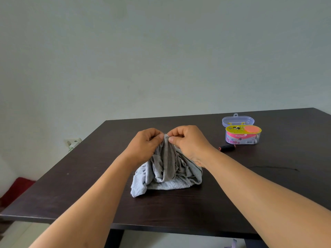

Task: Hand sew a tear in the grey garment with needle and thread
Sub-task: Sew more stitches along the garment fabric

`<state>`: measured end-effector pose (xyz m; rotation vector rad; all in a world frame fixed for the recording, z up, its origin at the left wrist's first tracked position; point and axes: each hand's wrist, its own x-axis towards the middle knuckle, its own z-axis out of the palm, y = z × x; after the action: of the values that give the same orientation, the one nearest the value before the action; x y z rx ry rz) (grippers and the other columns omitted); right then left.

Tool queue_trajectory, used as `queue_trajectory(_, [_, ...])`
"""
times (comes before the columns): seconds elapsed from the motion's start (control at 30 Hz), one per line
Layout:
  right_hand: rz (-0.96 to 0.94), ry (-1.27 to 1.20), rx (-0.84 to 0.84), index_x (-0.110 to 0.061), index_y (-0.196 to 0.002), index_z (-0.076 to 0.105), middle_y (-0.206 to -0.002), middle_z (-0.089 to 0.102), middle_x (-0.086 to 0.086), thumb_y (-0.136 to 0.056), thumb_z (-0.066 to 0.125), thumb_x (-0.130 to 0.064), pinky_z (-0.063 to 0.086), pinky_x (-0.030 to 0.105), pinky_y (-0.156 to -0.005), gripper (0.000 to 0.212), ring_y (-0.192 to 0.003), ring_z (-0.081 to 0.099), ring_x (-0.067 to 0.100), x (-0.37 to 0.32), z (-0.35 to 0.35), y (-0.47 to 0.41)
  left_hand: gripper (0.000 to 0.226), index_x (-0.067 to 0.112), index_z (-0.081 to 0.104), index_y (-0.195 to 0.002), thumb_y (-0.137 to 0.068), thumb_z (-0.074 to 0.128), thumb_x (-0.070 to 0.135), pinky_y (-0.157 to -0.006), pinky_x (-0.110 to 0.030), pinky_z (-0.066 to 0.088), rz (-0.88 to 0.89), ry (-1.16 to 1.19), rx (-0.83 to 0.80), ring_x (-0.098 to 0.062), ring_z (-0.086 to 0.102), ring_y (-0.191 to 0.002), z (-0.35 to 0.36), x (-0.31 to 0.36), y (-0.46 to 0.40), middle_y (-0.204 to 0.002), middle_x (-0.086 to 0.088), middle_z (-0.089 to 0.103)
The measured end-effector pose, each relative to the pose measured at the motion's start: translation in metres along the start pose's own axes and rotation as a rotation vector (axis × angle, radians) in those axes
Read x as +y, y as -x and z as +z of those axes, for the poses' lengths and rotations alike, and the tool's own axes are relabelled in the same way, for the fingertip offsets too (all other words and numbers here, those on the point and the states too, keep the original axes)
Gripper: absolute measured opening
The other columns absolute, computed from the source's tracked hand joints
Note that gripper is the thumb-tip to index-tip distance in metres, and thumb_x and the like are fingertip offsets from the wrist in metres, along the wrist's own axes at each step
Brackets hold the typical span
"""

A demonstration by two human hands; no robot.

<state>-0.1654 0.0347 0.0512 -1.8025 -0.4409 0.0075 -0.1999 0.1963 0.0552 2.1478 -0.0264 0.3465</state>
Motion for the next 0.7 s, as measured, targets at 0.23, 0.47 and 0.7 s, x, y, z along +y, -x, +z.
queue_trajectory(0.23, [0.033, -0.043, 0.01, -0.018, -0.082, 0.072, -0.07, 0.063, -0.007, -0.088, 0.072, -0.012, 0.048, 0.021, -0.066, 0.009, -0.061, 0.054, 0.003, 0.004, 0.0, 0.002, 0.014, 0.022, 0.072, -0.089, -0.098, 0.063, 0.028, -0.074, -0.026, 0.055, -0.015, 0.013, 0.001, -0.006, 0.065, -0.073, 0.001, -0.004, 0.001, -0.081, 0.007, 0.073])
queue_trajectory(0.47, [-0.022, 0.117, -0.009, -0.019, -0.083, 0.073, -0.063, 0.058, -0.011, -0.09, 0.069, -0.014, 0.043, 0.016, -0.061, 0.01, -0.057, 0.051, 0.0, 0.001, -0.008, 0.002, 0.015, 0.017, 0.071, -0.088, -0.098, 0.062, 0.023, -0.07, -0.025, 0.055, -0.055, 0.068, 0.005, -0.009, 0.065, -0.071, -0.004, 0.002, 0.001, -0.079, 0.002, 0.071])
queue_trajectory(0.7, [-0.023, 0.167, -0.015, -0.022, -0.083, 0.073, -0.069, 0.064, -0.008, -0.092, 0.066, -0.01, 0.045, 0.019, -0.067, 0.017, -0.066, 0.058, 0.004, 0.003, -0.009, 0.002, 0.016, 0.021, 0.071, -0.081, -0.094, 0.067, 0.028, -0.072, -0.034, 0.055, -0.057, 0.001, 0.052, -0.01, 0.064, -0.068, -0.005, 0.002, -0.001, -0.074, 0.005, 0.071])
